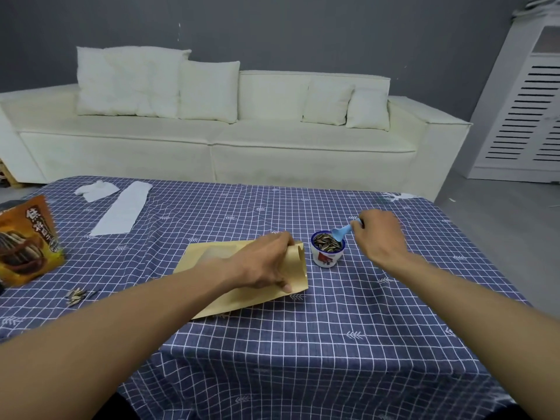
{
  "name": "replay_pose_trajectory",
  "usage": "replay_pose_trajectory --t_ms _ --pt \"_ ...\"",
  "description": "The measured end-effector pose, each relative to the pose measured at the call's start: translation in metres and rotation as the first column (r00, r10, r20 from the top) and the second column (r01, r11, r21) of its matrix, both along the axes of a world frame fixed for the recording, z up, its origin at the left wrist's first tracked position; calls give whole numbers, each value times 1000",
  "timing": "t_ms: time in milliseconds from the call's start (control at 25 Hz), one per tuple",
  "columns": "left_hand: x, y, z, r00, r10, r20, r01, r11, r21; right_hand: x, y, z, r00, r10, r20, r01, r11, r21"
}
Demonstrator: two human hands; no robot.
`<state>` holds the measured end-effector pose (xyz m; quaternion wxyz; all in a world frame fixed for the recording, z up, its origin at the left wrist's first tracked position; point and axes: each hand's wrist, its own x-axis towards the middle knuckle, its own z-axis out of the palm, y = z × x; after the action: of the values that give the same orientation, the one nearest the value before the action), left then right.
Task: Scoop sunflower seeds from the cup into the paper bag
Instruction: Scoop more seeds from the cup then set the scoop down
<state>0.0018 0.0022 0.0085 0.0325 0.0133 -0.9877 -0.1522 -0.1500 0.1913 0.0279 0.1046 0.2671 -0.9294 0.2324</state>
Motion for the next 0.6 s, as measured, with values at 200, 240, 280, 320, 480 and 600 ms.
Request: replay_pose_trajectory --t_ms 200,240,280,320,480,600 --pt "-10 -3 -5 999 38 -36 -40 997 -60 -5 -9 -12 995 -73 68 68 994 82" --pt "-13 -3 -6 998 49 -39 -51 996 -72 -8 -11 -14 987 -104 126 98 994 58" --pt "-17 -3 -7 998 56 -39 -59 995 -80 -10 -12 -16 972 -138 190 133 990 38" --pt "-21 -3 -9 998 61 -35 -63 994 -86 -13 -13 -17 957 -160 243 161 987 18" --pt "-40 3 -12 999 43 -21 -45 992 -115 -21 -12 -20 845 -217 489 293 952 -85" --pt "-50 6 -14 999 20 -33 -24 993 -113 -26 -9 -23 724 -212 657 402 903 -151"
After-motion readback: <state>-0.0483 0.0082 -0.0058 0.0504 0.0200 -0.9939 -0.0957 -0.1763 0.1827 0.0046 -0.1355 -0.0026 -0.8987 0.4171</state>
